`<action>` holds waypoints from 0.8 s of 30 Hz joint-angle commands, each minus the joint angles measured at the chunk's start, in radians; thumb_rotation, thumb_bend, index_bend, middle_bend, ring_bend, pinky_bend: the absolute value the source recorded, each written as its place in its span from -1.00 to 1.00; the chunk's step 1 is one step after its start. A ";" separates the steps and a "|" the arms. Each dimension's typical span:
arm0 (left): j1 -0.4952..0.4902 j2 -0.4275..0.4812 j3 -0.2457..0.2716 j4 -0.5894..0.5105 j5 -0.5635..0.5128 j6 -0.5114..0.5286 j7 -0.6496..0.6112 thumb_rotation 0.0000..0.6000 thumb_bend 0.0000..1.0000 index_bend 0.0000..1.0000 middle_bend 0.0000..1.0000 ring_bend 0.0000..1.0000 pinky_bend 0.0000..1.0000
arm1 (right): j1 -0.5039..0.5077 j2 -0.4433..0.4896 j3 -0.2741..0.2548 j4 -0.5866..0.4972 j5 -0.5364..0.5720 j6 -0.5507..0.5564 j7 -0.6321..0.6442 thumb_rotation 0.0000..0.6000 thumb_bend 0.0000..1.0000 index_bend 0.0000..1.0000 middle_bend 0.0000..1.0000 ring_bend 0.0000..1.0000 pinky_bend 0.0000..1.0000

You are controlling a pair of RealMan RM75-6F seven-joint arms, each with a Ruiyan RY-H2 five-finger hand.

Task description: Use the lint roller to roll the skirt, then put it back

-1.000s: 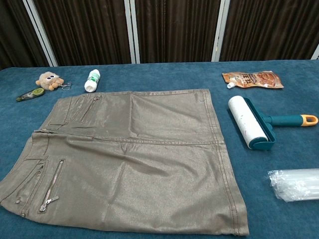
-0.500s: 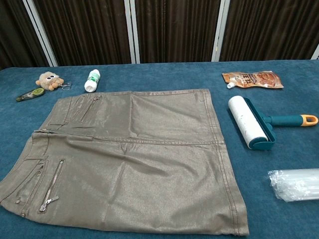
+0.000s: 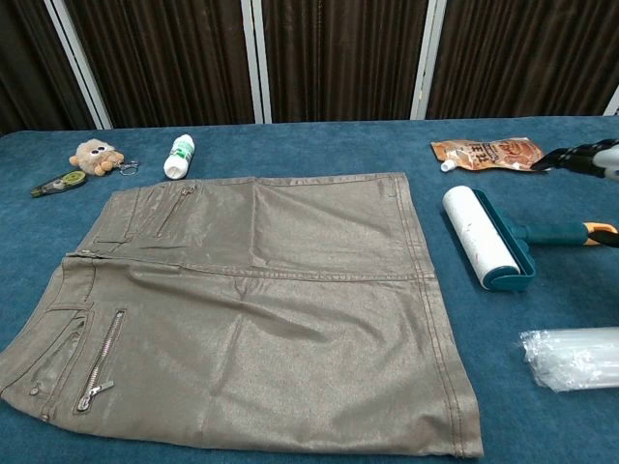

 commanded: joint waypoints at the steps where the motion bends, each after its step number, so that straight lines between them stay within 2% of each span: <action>1: -0.003 -0.003 -0.001 0.002 -0.010 -0.010 0.005 1.00 -1.00 -1.00 -1.00 -1.00 -1.00 | 0.051 -0.073 0.003 0.089 0.026 -0.054 -0.011 1.00 0.07 -0.91 -1.00 -1.00 -1.00; 9: -0.008 -0.009 -0.006 0.009 -0.033 -0.026 0.014 1.00 -1.00 -1.00 -1.00 -1.00 -1.00 | 0.086 -0.151 -0.006 0.204 0.038 -0.079 0.007 1.00 0.08 -0.89 -1.00 -1.00 -1.00; 24: -0.016 -0.017 -0.008 0.009 -0.041 -0.039 0.031 1.00 -1.00 -1.00 -1.00 -1.00 -1.00 | 0.102 -0.243 -0.063 0.372 0.010 -0.089 0.034 1.00 0.07 -0.89 -1.00 -1.00 -1.00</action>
